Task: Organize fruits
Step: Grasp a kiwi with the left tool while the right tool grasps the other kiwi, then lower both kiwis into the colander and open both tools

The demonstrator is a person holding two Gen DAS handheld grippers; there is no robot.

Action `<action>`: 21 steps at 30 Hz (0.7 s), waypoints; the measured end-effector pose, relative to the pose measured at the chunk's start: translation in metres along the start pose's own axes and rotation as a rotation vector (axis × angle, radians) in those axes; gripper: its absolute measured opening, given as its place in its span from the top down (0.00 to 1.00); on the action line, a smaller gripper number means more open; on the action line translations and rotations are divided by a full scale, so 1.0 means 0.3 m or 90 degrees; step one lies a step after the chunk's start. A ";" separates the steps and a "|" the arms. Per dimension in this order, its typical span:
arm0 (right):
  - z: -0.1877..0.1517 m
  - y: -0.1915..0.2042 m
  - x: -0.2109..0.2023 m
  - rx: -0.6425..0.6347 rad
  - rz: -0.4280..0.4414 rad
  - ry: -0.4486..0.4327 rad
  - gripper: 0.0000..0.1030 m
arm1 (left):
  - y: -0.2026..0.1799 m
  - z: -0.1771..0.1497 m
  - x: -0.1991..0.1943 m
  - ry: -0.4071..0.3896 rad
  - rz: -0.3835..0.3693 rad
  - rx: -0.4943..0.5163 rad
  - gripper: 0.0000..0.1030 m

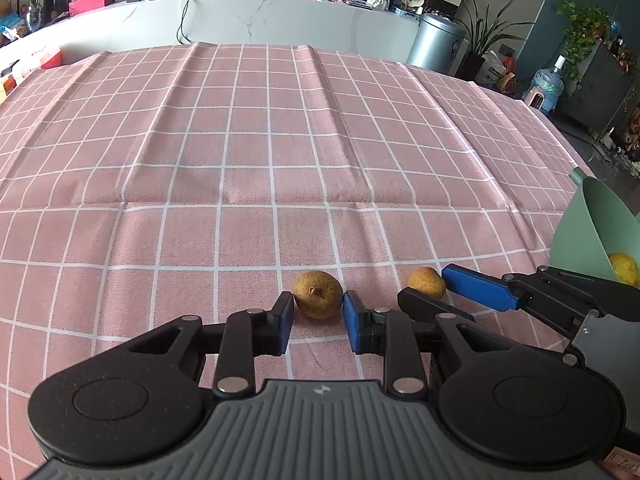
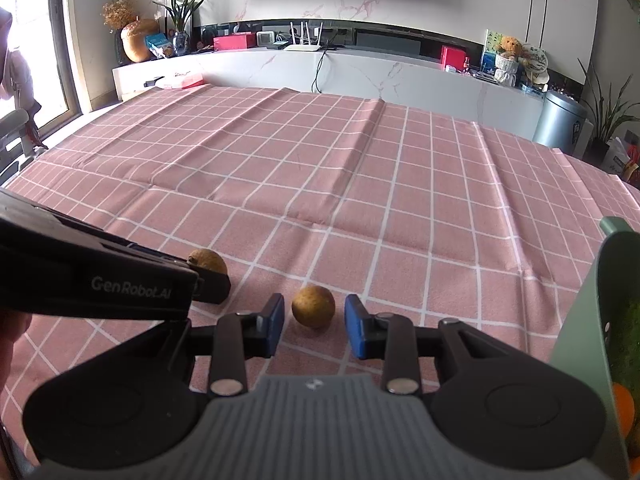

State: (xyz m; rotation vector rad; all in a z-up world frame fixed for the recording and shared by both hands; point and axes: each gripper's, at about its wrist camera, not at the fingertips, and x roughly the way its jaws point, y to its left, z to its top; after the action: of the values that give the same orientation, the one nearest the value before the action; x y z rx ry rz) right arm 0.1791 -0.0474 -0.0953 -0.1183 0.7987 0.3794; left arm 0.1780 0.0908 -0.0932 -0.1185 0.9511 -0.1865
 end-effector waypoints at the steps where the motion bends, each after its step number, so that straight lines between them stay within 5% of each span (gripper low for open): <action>1: 0.000 -0.002 0.001 0.002 0.002 -0.002 0.72 | -0.002 0.000 0.002 -0.004 0.001 0.003 0.71; 5: -0.003 -0.003 0.015 0.007 0.009 0.002 0.81 | -0.009 0.000 0.013 -0.019 0.006 0.015 0.69; 21: -0.002 -0.019 -0.129 0.004 -0.010 -0.030 0.81 | -0.064 0.006 -0.049 -0.059 -0.029 0.021 0.72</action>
State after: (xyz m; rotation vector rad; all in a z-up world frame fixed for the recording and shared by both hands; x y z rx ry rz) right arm 0.1562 -0.0640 -0.0681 -0.1092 0.7525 0.3632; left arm 0.1691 0.0751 -0.0770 -0.1173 0.8538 -0.2372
